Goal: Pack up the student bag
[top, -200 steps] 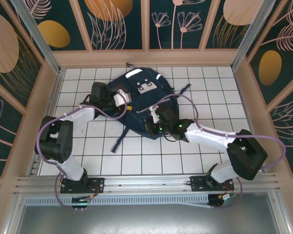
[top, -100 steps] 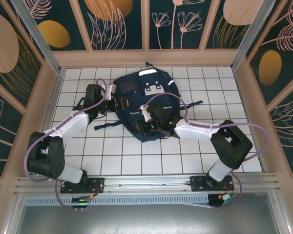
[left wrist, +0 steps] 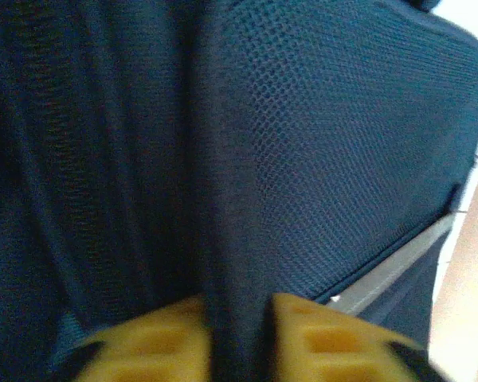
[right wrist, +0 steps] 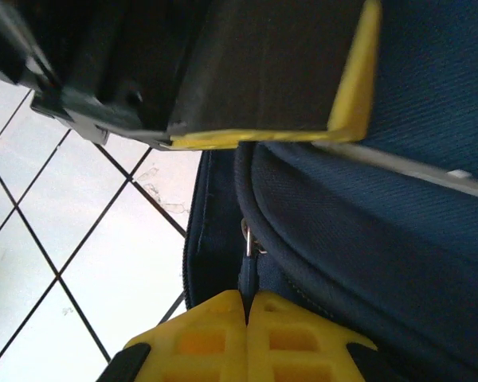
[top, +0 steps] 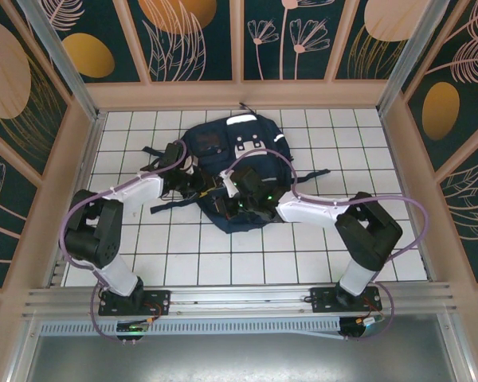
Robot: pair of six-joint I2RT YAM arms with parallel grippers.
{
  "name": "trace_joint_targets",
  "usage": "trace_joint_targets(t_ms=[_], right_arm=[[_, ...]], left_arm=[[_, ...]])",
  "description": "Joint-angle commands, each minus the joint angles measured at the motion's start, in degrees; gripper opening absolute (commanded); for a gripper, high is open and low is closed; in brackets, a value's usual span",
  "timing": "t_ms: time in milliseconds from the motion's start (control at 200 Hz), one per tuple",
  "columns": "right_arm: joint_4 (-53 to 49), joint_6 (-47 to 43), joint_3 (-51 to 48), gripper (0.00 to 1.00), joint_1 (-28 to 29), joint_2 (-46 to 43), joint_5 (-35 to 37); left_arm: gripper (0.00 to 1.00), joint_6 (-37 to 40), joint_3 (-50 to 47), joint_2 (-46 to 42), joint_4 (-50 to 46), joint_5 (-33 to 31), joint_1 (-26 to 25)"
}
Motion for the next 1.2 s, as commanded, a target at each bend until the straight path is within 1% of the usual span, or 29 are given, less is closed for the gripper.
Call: trace_joint_targets(t_ms=[0,80,150,295,385,450,500,536,576,631,701,736,781,831,871,921,951,991,1021,1056,1116,1196], right_arm=[[-2.4,-3.4,2.5,0.0,1.6,-0.5,3.0],[-7.6,-7.4,1.7,0.0,0.9,-1.5,8.4],[-10.4,-10.4,0.2,0.0,-0.6,-2.9,11.2],[-12.4,-11.7,-4.0,0.0,-5.2,-7.2,12.2],[-11.3,-10.7,-7.0,0.0,-8.6,-9.9,11.8],[-10.9,-10.2,-8.3,0.0,-10.6,-10.6,12.3],[-10.6,-10.1,-8.9,0.0,-11.7,-10.3,13.2],[-10.4,-10.4,-9.0,0.0,-12.2,-9.8,13.5],[-10.5,-11.2,-8.8,0.0,-11.8,-9.1,14.1],[-10.7,-12.9,-7.8,0.0,-9.3,-8.3,14.6],[-9.3,-11.6,-6.3,0.0,-5.7,-7.5,12.9],[-7.4,-9.9,-5.9,0.0,-4.5,-6.9,8.4],[-4.9,-7.7,-5.2,0.0,-3.2,-5.9,5.5],[-2.5,-5.5,-4.2,0.0,-1.7,-4.4,3.6],[-1.7,-4.1,-3.1,0.0,-0.9,-3.1,3.2],[-1.3,-2.9,-1.6,0.0,-0.3,-1.4,3.1],[-1.2,-2.3,-0.8,0.0,-0.1,-0.7,2.9],[-0.8,-1.9,0.0,0.0,0.2,0.0,2.3],[-0.2,-1.7,0.3,0.0,0.4,0.4,2.0],[0.0,-1.8,0.5,0.0,0.9,0.6,1.8],[-0.5,-2.1,1.3,0.0,1.3,1.1,2.2],[-0.8,-2.5,1.0,0.0,1.1,0.8,3.7]], left_arm=[[0.0,4.8,7.4,3.7,-9.7,-5.0,-0.2],[0.0,10.7,13.5,5.6,-16.9,-8.9,0.5],[0.0,13.9,15.9,6.4,-20.2,-10.3,2.0],[0.0,18.3,16.9,7.3,-22.7,-12.8,5.8],[0.0,24.9,19.1,8.6,-24.4,-13.4,5.9],[0.0,29.1,20.2,9.0,-24.7,-15.8,5.9],[0.0,31.3,19.7,8.4,-22.7,-18.9,5.9],[0.0,32.9,19.1,7.8,-20.8,-19.9,5.9],[0.0,35.0,19.2,7.6,-19.3,-20.7,5.9],[0.0,36.1,21.5,8.8,-19.1,-22.8,6.1],[0.0,36.5,27.2,12.3,-20.9,-24.2,6.4],[0.0,36.7,30.8,14.5,-22.3,-24.3,6.5],[0.11,36.1,35.1,17.2,-24.2,-25.6,6.9],[0.28,33.7,39.9,19.8,-27.5,-27.7,7.2],[0.34,31.1,44.3,21.3,-32.9,-28.1,7.3],[0.36,28.1,47.4,21.5,-38.5,-26.0,7.3],[0.37,26.0,45.9,19.8,-39.0,-24.1,7.3],[0.4,23.3,41.1,16.3,-37.3,-21.0,7.3],[0.47,21.6,36.3,13.3,-34.9,-18.8,7.2],[0.51,19.7,31.0,10.0,-32.1,-17.2,7.2],[0.52,17.5,24.1,6.0,-29.7,-15.4,7.2],[0.52,14.5,18.1,2.9,-26.7,-13.7,7.2]])
